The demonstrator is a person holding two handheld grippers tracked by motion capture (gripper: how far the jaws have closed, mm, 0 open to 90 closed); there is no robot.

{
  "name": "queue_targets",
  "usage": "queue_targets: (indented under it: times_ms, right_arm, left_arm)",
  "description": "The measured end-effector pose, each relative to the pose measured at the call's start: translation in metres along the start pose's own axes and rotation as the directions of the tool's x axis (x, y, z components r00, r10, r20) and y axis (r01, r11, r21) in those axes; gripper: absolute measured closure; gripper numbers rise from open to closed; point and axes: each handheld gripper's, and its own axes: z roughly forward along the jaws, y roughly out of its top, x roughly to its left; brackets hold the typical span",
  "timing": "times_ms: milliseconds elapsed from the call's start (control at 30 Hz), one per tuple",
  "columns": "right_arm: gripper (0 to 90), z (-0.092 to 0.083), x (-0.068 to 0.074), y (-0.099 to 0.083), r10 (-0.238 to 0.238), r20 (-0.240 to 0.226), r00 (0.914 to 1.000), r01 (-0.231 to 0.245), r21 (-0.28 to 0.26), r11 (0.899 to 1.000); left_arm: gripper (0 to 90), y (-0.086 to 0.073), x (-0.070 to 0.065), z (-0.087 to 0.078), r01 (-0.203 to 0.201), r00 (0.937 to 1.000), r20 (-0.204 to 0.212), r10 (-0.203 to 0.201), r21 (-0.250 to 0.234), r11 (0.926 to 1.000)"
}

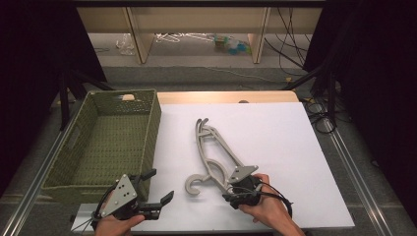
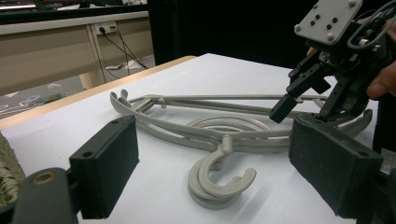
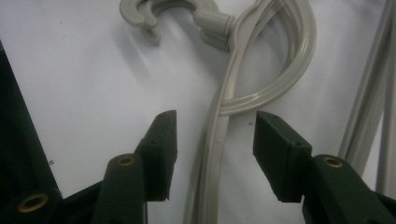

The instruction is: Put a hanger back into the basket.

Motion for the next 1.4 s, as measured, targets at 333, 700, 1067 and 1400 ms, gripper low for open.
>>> queue_targets:
  times_ms: [333, 700, 1067, 1400]
  right_arm:
    - [60.7, 0.014, -0.008, 0.006, 0.032, -0.055, 0.9980, -0.027, 0.098, 0.995]
    - [75.3, 0.016, -0.011, 0.013, 0.045, -0.087, 0.9952, -0.033, 0.129, 0.991]
    - [78.6, -0.005, -0.015, 0.017, -0.012, -0.069, 0.9976, 0.020, 0.125, 0.992]
    - [82.3, -0.032, -0.035, 0.008, -0.091, 0.016, 0.9958, 0.089, 0.099, 0.991]
  left_arm:
    - [15.7, 0.000, -0.001, 0.001, 0.006, 1.0000, 0.004, -0.006, 0.006, 1.0000]
    - [15.9, 0.000, -0.001, 0.001, -0.004, 0.9999, 0.015, 0.004, 0.007, 1.0000]
    - [16.1, 0.000, -0.003, 0.001, -0.002, 0.9998, 0.019, 0.002, 0.006, 1.0000]
    - [16.4, 0.001, -0.002, 0.000, -0.026, 0.9995, 0.019, 0.026, 0.008, 0.9996]
